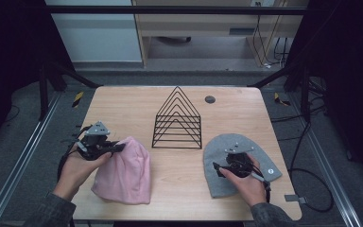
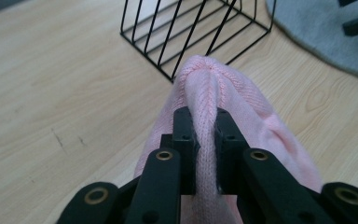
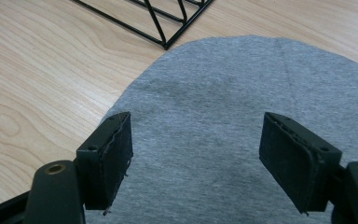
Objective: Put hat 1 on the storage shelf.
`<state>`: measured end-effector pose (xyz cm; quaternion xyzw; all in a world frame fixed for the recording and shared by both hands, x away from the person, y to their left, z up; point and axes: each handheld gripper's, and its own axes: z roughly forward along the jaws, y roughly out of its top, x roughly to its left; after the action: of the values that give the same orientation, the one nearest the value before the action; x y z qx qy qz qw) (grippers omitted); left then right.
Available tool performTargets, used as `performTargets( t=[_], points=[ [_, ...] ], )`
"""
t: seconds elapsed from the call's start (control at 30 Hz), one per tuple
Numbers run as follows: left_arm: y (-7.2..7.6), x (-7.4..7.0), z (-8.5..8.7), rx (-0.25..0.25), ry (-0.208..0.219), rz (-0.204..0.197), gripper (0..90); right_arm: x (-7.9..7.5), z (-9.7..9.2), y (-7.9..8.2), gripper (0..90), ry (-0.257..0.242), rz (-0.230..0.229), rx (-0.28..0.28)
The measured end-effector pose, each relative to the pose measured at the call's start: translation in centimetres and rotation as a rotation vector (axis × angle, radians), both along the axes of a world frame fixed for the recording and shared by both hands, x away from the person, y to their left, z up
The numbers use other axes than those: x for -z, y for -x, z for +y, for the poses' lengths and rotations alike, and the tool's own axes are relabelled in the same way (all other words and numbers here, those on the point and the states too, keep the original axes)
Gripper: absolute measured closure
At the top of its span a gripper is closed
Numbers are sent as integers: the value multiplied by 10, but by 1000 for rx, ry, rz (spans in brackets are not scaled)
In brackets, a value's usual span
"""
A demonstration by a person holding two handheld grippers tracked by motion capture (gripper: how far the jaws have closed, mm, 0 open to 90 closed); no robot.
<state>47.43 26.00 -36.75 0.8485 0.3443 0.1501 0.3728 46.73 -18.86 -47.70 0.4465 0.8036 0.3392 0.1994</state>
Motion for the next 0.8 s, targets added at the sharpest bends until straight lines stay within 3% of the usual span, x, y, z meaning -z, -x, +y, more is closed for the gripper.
performTargets(
  t=[0.2, 0.4, 0.53, 0.67, 0.8],
  points=[
    [10, -24, -4, 9, 38, -64, 815, -1, 2, 1, 261, -12, -7, -9],
    [10, -42, -7, -5, 57, -112, 815, -8, 13, 6, 302, -25, -31, -51],
    [4, -61, -13, -17, 93, -149, 815, -28, 37, 15, 316, -44, -91, -133],
    [-2, -75, -20, -15, 109, -164, 815, -43, 58, 21, 327, -46, -114, -206],
    [-6, -89, -30, -7, 97, -183, 815, -56, 75, 23, 360, -64, -130, -249]
  ],
)
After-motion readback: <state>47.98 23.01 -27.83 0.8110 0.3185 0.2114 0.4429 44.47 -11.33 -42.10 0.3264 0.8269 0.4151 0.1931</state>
